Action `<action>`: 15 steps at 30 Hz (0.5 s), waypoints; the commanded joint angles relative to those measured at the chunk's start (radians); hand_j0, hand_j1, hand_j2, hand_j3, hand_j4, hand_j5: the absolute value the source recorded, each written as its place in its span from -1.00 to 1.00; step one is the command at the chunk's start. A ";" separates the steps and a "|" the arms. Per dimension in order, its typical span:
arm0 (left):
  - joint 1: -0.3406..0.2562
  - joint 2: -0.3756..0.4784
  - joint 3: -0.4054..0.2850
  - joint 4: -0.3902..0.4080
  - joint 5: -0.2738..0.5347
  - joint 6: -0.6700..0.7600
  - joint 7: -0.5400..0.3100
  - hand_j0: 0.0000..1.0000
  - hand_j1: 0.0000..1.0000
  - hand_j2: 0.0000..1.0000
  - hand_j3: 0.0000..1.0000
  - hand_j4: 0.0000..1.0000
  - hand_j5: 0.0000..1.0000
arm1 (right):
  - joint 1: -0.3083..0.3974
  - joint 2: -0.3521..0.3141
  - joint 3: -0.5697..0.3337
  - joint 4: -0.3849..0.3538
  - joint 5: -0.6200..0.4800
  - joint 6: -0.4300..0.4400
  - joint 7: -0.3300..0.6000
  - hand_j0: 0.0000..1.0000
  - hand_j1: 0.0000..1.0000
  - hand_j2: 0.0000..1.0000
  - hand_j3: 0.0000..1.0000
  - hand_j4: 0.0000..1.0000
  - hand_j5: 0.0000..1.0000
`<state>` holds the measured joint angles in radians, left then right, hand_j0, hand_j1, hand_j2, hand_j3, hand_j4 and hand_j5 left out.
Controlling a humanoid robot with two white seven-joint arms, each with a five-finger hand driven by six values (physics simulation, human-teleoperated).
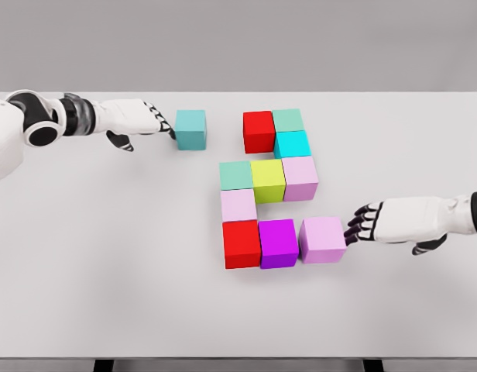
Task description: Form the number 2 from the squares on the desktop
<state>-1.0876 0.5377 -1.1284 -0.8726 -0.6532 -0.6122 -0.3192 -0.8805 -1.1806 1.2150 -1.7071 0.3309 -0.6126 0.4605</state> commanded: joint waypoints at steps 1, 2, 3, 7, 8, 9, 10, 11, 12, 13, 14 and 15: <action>0.000 0.001 -0.001 -0.002 0.001 0.001 0.000 0.70 0.70 0.70 0.70 0.70 0.70 | 0.000 -0.002 0.000 -0.014 -0.004 0.002 0.000 1.00 1.00 1.00 1.00 1.00 1.00; 0.000 0.002 -0.001 0.000 0.001 0.001 0.000 0.70 0.70 0.70 0.70 0.70 0.70 | 0.000 -0.001 -0.002 -0.012 -0.004 0.002 0.000 1.00 1.00 1.00 1.00 1.00 1.00; -0.002 0.004 0.001 0.012 0.001 0.001 0.000 0.70 0.70 0.70 0.70 0.70 0.70 | 0.000 0.007 -0.002 -0.009 -0.007 0.002 0.000 1.00 1.00 1.00 1.00 1.00 1.00; -0.020 0.001 0.004 0.098 0.001 0.001 0.000 0.73 0.73 0.73 0.73 0.73 0.73 | 0.000 0.006 -0.005 -0.003 -0.006 0.002 0.000 1.00 1.00 1.00 1.00 1.00 1.00; -0.028 -0.008 0.006 0.113 0.001 0.001 0.002 0.74 0.74 0.74 0.74 0.74 0.74 | 0.000 0.004 -0.006 0.006 -0.006 0.002 0.000 1.00 1.00 1.00 1.00 1.00 1.00; -0.029 -0.021 0.004 0.125 0.001 0.001 0.002 0.74 0.74 0.74 0.74 0.74 0.74 | 0.000 0.012 -0.009 0.055 -0.006 0.002 0.000 1.00 1.00 1.00 1.00 1.00 1.00; -0.034 -0.035 0.004 0.136 0.000 0.001 0.002 0.74 0.74 0.74 0.74 0.74 0.74 | 0.000 0.012 -0.009 0.073 -0.004 0.002 0.000 1.00 1.00 1.00 1.00 1.00 1.00; -0.035 -0.036 0.004 0.138 0.001 0.001 0.000 0.74 0.74 0.74 0.74 0.74 0.74 | 0.000 0.013 -0.011 0.073 -0.004 0.002 0.000 1.00 1.00 1.00 1.00 1.00 1.00; -0.035 -0.047 0.004 0.138 0.000 0.001 0.002 0.74 0.74 0.74 0.74 0.74 0.74 | 0.000 0.019 -0.012 0.073 -0.004 0.002 0.000 1.00 1.00 1.00 1.00 1.00 1.00; -0.037 -0.055 0.004 0.138 0.000 0.001 0.002 0.74 0.74 0.74 0.74 0.74 0.74 | 0.000 0.022 -0.011 0.070 -0.004 0.002 0.000 1.00 1.00 1.00 1.00 1.00 1.00; -0.037 -0.067 0.004 0.138 0.000 0.001 0.002 0.74 0.74 0.74 0.74 0.74 0.74 | 0.000 0.026 -0.012 0.069 -0.004 0.002 0.000 1.00 1.00 1.00 1.00 1.00 1.00; -0.037 -0.070 0.004 0.136 0.000 0.001 0.000 0.74 0.74 0.74 0.74 0.74 0.74 | 0.000 0.027 -0.012 0.067 -0.006 0.002 0.000 1.00 1.00 1.00 1.00 1.00 1.00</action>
<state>-1.1244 0.4836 -1.1266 -0.7416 -0.6572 -0.6123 -0.3189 -0.8805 -1.1584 1.2046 -1.6442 0.3310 -0.6126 0.4605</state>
